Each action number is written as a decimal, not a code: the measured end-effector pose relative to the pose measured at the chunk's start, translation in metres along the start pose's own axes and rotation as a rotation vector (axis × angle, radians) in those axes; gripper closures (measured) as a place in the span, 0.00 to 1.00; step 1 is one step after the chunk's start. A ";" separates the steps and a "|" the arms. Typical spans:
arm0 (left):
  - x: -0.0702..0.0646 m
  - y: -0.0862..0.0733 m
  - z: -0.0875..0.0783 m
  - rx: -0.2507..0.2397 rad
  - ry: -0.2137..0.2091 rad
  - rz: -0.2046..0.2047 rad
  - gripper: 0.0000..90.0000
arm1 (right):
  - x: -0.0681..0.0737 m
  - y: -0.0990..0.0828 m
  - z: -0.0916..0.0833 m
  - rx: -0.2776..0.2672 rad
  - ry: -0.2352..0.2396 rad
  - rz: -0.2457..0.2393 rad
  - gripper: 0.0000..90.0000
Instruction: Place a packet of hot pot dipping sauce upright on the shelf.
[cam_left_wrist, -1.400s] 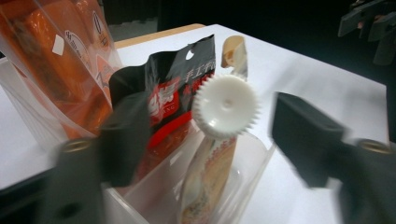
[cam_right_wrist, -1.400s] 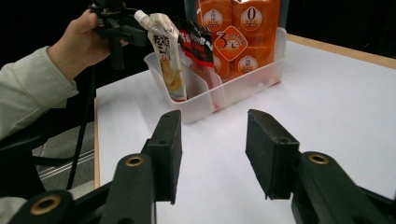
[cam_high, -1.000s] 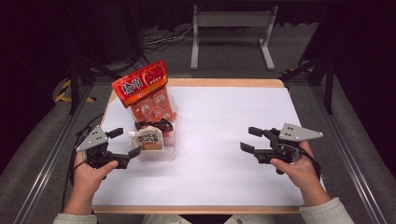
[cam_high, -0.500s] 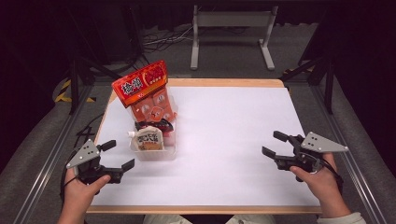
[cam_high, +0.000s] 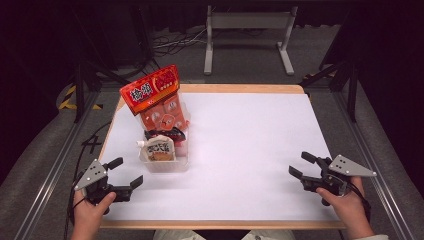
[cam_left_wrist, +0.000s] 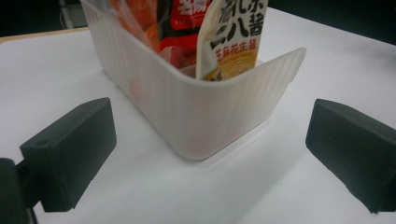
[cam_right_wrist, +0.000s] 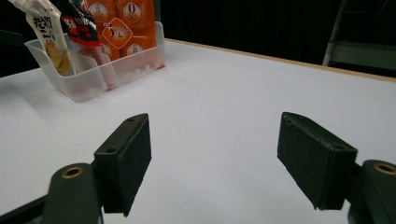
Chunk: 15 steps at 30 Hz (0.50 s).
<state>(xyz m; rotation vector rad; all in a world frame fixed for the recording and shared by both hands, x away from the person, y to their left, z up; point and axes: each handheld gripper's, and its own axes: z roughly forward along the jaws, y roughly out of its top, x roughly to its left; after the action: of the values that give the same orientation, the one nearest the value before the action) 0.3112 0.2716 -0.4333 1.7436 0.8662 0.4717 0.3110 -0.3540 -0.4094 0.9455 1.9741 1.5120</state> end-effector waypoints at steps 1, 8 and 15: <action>0.001 -0.002 0.000 -0.001 0.002 -0.009 0.03 | 0.001 -0.003 0.001 0.003 -0.005 0.004 0.30; 0.005 -0.013 0.005 0.005 0.007 -0.016 0.03 | 0.003 -0.016 0.003 0.012 -0.027 0.020 0.30; 0.001 -0.016 0.014 0.051 0.018 0.026 0.03 | 0.006 -0.026 0.005 0.031 -0.055 0.023 0.30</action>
<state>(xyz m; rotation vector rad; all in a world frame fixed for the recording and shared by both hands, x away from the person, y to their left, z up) 0.3164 0.2655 -0.4538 1.8013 0.8757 0.4871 0.3052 -0.3503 -0.4354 1.0154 1.9596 1.4557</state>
